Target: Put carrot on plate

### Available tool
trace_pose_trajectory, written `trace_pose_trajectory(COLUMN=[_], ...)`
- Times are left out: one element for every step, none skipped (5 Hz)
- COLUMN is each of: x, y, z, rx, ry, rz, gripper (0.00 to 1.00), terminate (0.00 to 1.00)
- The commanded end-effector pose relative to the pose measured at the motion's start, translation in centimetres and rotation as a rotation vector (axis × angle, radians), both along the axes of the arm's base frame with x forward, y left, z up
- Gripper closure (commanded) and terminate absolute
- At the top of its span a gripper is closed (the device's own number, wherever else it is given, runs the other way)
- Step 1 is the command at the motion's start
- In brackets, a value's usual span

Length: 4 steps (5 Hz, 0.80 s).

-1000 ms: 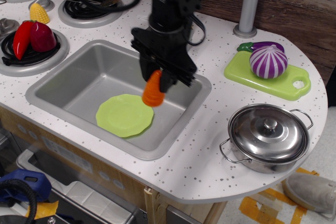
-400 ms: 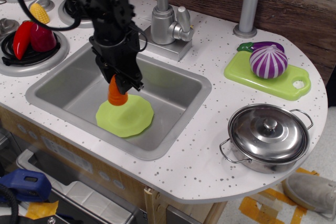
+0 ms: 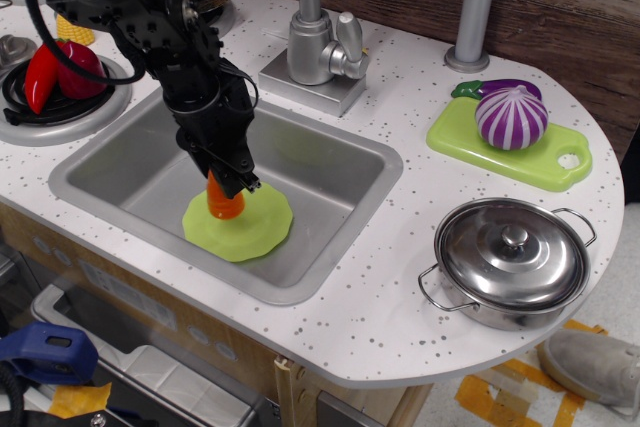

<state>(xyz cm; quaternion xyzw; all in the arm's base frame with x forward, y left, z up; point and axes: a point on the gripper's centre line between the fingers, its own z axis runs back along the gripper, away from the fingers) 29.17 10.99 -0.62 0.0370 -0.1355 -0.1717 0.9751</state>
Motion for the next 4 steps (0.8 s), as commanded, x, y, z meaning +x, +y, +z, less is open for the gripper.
trace_pose_trajectory(x=[0.8, 0.69, 0.69, 0.69], y=[1.21, 1.02, 1.02, 1.02], z=[0.87, 0.9, 0.9, 0.9], rx=[-0.05, -0.03, -0.03, -0.03], ry=[-0.05, -0.07, -0.07, -0.07], rz=[-0.031, -0.041, -0.041, -0.041], gripper=[0.0, 0.0, 0.0, 0.0], terminate=[0.0, 0.0, 0.0, 1.0])
